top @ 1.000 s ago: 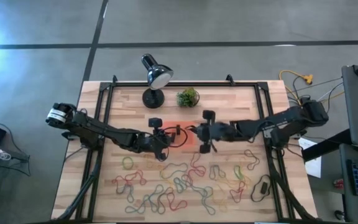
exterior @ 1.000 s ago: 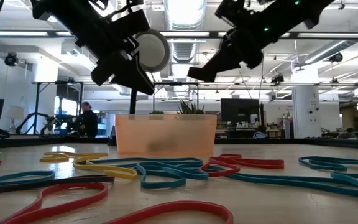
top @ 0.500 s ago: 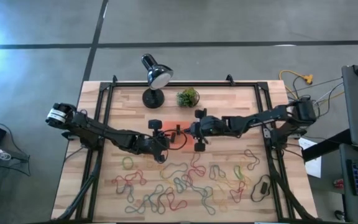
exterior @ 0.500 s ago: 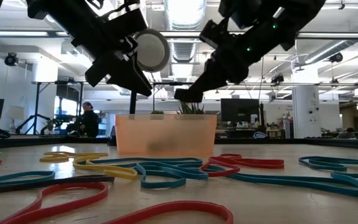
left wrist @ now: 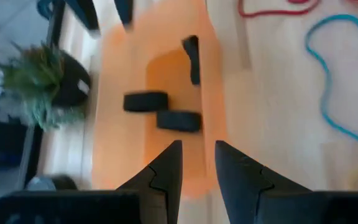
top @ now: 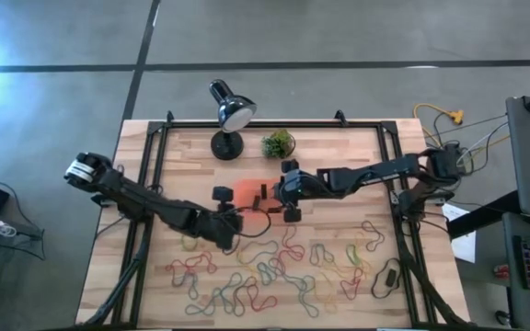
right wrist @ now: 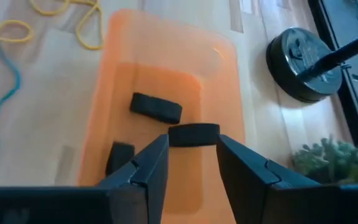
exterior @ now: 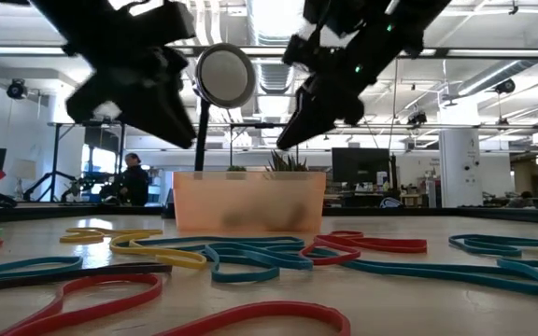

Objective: Pick and place rubber bands into bin
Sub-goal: Put the green rubberband into the orange bin

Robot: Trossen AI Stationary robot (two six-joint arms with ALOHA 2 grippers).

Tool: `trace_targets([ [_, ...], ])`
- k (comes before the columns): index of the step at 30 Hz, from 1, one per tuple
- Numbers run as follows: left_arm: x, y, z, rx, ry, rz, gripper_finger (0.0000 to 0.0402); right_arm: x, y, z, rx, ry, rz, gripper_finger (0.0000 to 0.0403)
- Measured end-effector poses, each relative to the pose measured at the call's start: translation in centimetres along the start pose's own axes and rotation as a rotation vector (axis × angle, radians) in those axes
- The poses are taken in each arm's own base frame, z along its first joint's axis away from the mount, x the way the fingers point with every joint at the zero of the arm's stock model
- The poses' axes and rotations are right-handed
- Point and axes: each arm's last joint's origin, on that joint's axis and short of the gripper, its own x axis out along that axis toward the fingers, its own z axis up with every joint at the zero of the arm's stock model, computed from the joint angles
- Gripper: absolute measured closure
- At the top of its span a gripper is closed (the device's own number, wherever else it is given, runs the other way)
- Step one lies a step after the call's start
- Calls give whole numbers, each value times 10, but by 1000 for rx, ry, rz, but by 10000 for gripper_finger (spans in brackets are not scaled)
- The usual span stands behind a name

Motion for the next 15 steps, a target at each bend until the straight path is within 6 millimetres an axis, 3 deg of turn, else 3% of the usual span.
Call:
trace_targets([
  [9,-40,-4,-36,-229,324,-302,322,-34,11,2,-34,-2,42,284],
  [15,-45,-4,-64,-285,501,-271,322,-50,31,1,-67,-40,86,296],
])
